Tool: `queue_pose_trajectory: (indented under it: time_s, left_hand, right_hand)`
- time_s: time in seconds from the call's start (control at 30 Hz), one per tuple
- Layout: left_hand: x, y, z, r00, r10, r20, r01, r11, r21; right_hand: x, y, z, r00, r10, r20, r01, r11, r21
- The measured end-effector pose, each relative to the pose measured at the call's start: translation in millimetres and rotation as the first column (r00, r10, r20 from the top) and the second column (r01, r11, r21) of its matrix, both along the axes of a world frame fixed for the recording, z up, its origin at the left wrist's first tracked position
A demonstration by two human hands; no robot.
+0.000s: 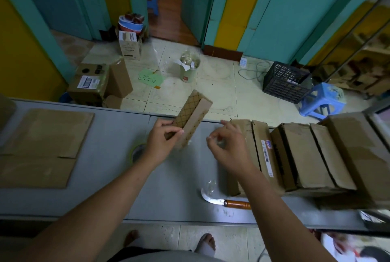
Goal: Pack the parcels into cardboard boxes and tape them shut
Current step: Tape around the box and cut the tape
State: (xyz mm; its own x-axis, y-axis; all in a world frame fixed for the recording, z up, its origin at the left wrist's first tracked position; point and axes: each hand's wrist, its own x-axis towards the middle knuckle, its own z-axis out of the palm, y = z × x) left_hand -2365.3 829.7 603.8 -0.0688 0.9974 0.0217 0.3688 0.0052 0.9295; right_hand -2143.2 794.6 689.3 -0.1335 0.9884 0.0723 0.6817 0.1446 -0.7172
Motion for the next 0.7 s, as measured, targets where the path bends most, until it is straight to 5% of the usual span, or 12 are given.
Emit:
queue_pose_trajectory:
  time_s: [0.27,0.57,0.7]
  left_hand:
    - [10,5,-3,1.0,-0.002,0.008,0.002,0.999,-0.035]
    - [-8,27,8,0.965,-0.196,0.174,0.229,0.953,-0.199]
    - [-12,38,11,0.936,-0.325,0.135,0.347,0.914,-0.21]
  right_hand:
    - [-18,33,3,0.994,0.1,-0.054,-0.099,0.995,0.015]
    - [-11,32,1,0.981,0.116,-0.159,-0.116,0.993,0.008]
    - [-8,33,-1,0.978,0.124,-0.166,-0.124,0.992,0.007]
